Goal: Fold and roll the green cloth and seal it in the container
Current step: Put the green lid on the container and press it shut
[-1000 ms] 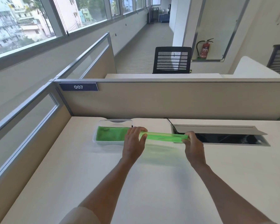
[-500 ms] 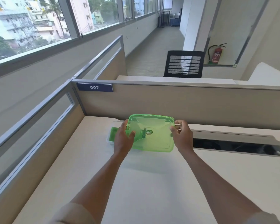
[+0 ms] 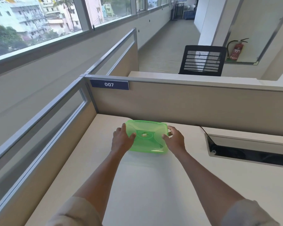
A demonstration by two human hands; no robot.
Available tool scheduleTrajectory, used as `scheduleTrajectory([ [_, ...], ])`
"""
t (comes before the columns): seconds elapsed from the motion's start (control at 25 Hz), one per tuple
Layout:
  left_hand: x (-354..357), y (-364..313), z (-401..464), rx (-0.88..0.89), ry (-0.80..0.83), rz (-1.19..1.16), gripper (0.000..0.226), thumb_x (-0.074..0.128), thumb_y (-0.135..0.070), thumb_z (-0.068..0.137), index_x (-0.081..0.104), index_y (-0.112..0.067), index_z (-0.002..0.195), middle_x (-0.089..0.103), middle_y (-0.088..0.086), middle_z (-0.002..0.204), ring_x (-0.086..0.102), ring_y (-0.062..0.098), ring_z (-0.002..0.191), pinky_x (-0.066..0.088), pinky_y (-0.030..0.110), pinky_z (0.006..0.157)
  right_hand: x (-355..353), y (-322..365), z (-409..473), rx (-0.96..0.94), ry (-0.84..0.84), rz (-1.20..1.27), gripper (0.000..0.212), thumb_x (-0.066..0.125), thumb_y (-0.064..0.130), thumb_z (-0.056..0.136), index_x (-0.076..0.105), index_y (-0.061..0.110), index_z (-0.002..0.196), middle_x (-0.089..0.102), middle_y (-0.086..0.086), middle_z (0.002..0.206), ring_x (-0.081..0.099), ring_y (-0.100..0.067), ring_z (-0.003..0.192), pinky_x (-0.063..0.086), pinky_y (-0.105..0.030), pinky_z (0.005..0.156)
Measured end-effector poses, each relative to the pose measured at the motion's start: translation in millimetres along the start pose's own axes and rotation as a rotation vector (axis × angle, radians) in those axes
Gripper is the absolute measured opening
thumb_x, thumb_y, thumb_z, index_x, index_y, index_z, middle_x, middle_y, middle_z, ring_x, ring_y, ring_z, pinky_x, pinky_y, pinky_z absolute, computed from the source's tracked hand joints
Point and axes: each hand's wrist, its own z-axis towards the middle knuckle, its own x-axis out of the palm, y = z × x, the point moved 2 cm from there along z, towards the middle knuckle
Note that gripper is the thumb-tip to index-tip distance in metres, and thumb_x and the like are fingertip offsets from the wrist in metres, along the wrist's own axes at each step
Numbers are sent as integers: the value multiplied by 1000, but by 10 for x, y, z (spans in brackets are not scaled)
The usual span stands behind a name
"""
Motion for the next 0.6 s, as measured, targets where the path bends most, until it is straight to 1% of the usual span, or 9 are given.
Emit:
scheduleTrajectory([
  [0.16, 21, 31, 118, 65, -7, 133, 82, 52, -51, 94, 22, -2, 152, 48, 20, 138, 41, 37, 126, 37, 46, 102, 185, -43, 123, 31, -10, -87, 51, 69, 21, 85, 56, 14, 134, 62, -15, 108, 58, -28, 103, 44, -34, 87],
  [0.36, 137, 85, 192, 88, -1, 213, 82, 46, -55, 95, 23, 0, 151, 46, 19, 140, 40, 36, 126, 38, 47, 100, 292, -79, 201, 42, -25, -139, 49, 65, 23, 89, 53, 15, 136, 58, -16, 110, 56, -33, 105, 45, -37, 89],
  [0.48, 177, 104, 231, 76, -8, 258, 77, 43, -55, 96, 26, -2, 150, 45, 18, 139, 40, 36, 125, 39, 47, 99, 318, -82, 223, 45, -7, -195, 47, 58, 25, 94, 49, 14, 139, 55, -17, 116, 54, -35, 110, 44, -39, 91],
  [0.6, 235, 94, 258, 49, -12, 220, 75, 42, -53, 97, 23, -5, 151, 44, 19, 138, 41, 38, 123, 41, 48, 96, 369, -80, 193, 36, -3, -275, 41, 48, 26, 99, 45, 16, 139, 54, -16, 116, 55, -37, 110, 45, -41, 86],
])
